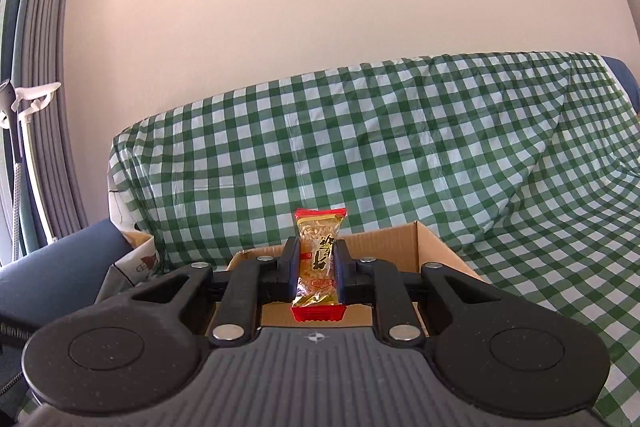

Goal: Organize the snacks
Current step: 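Lift the chocolate bar and candy and carry both over the cardboard box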

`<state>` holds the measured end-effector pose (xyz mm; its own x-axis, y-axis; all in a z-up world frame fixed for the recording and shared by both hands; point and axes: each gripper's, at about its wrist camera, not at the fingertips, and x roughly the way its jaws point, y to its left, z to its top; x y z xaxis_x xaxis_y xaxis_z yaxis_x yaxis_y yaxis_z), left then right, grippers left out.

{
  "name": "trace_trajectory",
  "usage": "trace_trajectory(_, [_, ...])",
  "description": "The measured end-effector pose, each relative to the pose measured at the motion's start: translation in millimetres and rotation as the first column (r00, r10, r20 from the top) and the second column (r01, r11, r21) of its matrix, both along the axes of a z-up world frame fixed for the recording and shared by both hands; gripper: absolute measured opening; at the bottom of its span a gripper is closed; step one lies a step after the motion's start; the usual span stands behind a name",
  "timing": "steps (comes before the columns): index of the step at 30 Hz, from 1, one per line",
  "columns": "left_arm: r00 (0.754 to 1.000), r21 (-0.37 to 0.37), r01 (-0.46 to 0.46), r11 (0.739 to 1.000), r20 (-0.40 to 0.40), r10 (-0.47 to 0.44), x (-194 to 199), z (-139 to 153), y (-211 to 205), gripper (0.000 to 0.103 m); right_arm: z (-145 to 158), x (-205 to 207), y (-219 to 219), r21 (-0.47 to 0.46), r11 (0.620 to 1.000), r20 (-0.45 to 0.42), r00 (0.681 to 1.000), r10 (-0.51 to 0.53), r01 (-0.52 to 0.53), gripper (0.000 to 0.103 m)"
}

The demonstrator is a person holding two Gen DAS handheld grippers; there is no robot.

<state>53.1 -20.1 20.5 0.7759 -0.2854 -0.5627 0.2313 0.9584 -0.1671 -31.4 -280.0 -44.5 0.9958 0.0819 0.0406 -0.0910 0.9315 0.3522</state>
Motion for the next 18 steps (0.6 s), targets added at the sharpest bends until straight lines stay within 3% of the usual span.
trace_trajectory(9, [0.992,-0.056,0.088,0.994,0.096,-0.083,31.8,45.0,-85.9,0.041,-6.0,3.5,-11.9,0.058,0.997,-0.002,0.999,-0.043,0.043,0.018])
trace_trajectory(18, [0.981,-0.042,0.147,0.988,0.131,-0.140,54.6,59.6,-147.1,0.041,-9.9,4.5,-20.2,0.096,0.993,-0.003,0.998,-0.069,0.069,0.018])
